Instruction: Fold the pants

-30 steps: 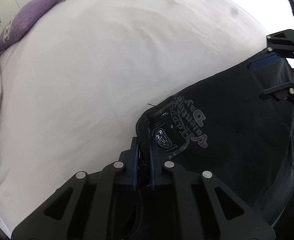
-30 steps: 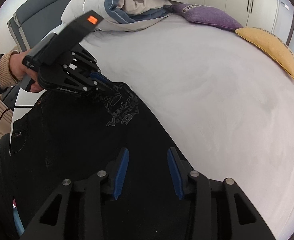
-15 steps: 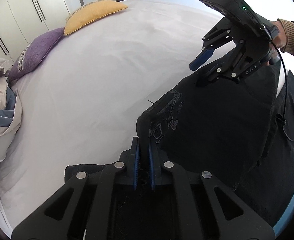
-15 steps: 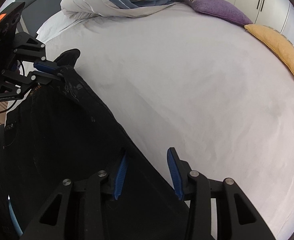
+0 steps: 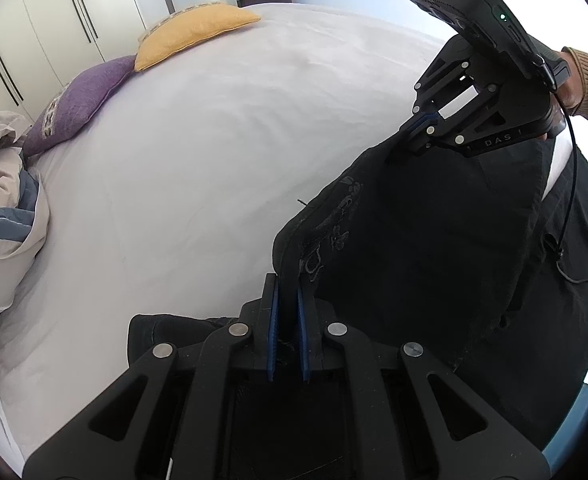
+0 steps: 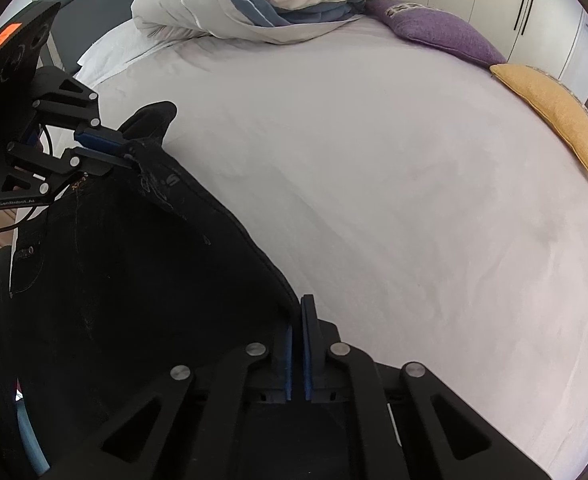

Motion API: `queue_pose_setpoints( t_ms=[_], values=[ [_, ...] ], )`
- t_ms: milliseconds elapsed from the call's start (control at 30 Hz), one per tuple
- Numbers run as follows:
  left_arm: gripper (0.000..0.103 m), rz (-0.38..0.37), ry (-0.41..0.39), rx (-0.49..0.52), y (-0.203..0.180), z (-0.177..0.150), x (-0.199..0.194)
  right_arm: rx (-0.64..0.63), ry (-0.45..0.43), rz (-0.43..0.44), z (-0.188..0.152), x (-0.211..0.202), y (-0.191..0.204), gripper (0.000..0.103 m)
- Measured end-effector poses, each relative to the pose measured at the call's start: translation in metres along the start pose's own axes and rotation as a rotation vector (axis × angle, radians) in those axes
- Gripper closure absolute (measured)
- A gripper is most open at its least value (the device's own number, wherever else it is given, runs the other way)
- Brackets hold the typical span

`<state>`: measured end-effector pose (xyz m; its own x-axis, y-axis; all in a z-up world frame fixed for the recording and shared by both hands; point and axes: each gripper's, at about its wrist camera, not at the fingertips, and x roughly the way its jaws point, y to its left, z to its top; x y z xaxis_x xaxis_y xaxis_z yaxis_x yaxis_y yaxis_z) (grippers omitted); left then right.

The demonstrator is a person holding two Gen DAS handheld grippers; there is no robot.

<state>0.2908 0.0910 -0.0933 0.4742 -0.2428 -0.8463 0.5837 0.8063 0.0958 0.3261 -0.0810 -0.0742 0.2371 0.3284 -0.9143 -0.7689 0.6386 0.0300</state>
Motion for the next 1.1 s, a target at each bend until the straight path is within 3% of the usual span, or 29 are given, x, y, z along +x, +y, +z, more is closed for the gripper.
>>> queue_pose_setpoints(
  t_ms=[300, 567, 800, 900, 1100],
  values=[
    [0.096, -0.011, -0.008, -0.024, -0.014, -0.018, -0.025, 0.147, -0.105, 0.040, -0.004, -0.019, 0.036, 0.099],
    [0.096, -0.036, -0.006, -0.028, -0.045, -0.056, -0.053, 0.284, -0.165, 0.051, -0.022, -0.024, 0.082, 0.099],
    [0.096, -0.043, 0.001, 0.010, -0.072, -0.120, -0.072, 0.053, -0.152, -0.047, -0.055, -0.040, 0.179, 0.099],
    [0.096, 0.001, 0.035, 0.087, -0.084, -0.148, -0.074, -0.087, -0.099, -0.117, -0.080, -0.037, 0.226, 0.099],
    [0.096, 0.048, 0.084, 0.200, -0.113, -0.189, -0.079, -0.236, -0.050, -0.214, -0.111, -0.024, 0.281, 0.099]
  ],
)
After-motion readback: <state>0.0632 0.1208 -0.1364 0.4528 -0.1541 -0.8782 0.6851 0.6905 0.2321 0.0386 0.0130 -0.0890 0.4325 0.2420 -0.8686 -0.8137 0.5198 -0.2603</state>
